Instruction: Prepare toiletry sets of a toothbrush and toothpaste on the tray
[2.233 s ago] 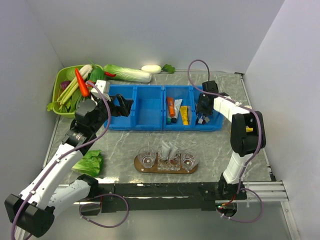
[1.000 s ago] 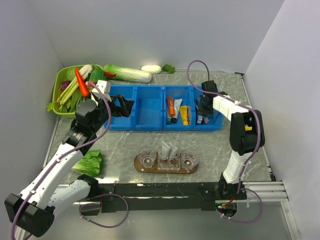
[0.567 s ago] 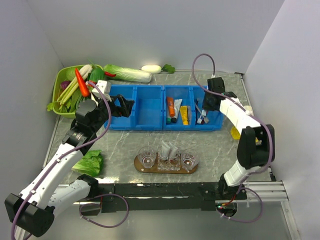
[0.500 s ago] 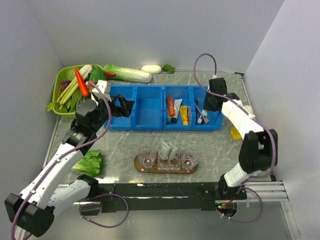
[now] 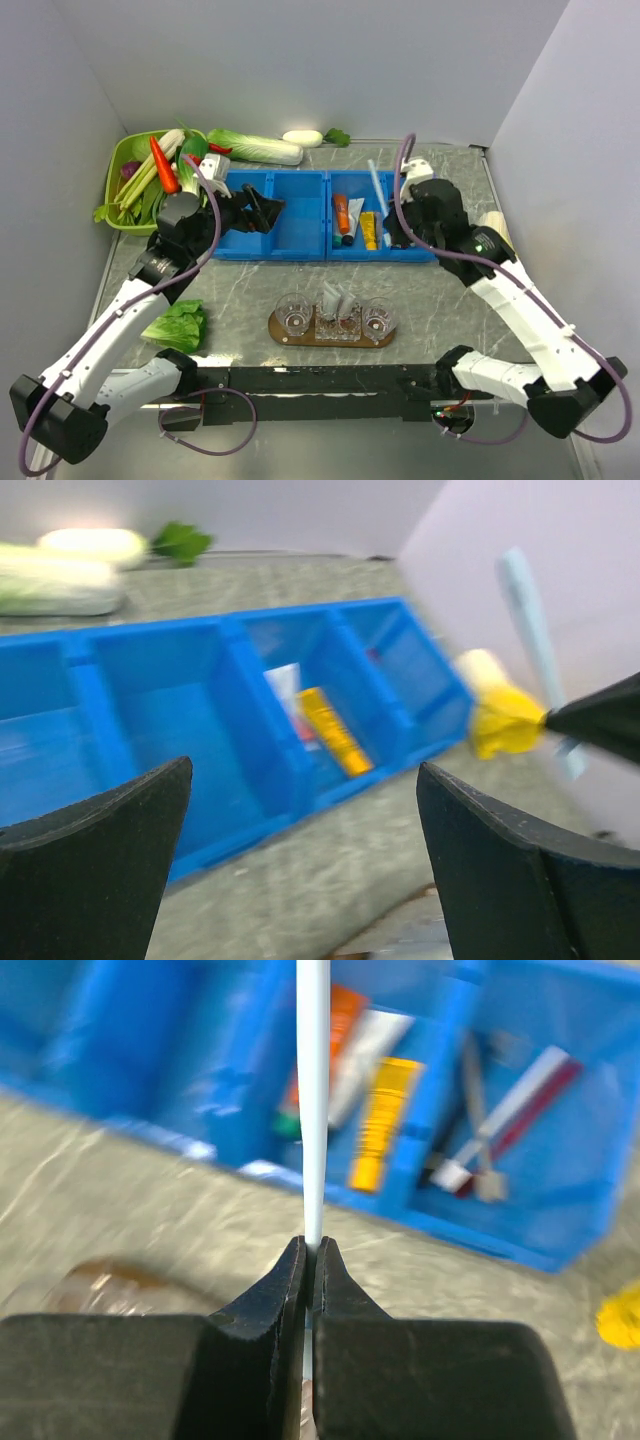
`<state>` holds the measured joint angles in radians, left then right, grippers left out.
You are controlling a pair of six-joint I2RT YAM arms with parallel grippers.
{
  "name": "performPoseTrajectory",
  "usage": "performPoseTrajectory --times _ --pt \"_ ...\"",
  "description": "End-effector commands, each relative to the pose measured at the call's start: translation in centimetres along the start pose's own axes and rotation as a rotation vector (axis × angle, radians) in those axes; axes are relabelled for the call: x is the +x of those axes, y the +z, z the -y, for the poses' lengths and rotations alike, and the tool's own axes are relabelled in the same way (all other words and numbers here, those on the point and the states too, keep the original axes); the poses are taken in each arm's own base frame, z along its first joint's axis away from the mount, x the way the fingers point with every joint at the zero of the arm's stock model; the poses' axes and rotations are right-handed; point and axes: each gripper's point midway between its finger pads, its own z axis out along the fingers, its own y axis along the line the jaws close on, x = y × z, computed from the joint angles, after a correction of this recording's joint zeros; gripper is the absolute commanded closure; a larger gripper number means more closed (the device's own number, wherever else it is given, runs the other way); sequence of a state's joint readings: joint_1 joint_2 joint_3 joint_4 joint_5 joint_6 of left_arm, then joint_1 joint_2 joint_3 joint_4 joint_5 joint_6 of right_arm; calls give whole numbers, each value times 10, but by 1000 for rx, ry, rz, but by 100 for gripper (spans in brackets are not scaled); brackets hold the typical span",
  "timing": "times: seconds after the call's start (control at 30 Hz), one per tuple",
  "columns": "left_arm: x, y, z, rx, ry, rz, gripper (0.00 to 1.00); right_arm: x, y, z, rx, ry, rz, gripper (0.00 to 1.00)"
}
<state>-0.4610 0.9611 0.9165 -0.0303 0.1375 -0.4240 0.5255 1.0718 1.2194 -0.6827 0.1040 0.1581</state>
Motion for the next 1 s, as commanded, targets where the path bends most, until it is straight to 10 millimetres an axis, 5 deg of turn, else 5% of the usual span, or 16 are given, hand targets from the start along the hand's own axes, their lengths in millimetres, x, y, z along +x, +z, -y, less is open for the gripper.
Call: performPoseTrajectory --times 0.0,0.07,0.3,0.53,0.73,0.97 --pt "-46 -9 69 181 -136 102 1 5 -29 -32 -72 -108 -24 100" --pt "-44 -11 91 223 -176 99 1 13 -37 -58 -135 -155 -36 100" --pt "-17 8 100 164 -264 13 1 28 -37 -100 -108 -301 -69 100" --pt "3 11 74 -17 -259 -16 1 25 -34 -115 -35 -359 -57 100" --pt "11 12 77 -5 -288 -29 3 18 -38 -129 -53 -368 -5 100" --pt "21 22 84 23 -303 -64 19 19 -40 -137 -48 -421 16 100"
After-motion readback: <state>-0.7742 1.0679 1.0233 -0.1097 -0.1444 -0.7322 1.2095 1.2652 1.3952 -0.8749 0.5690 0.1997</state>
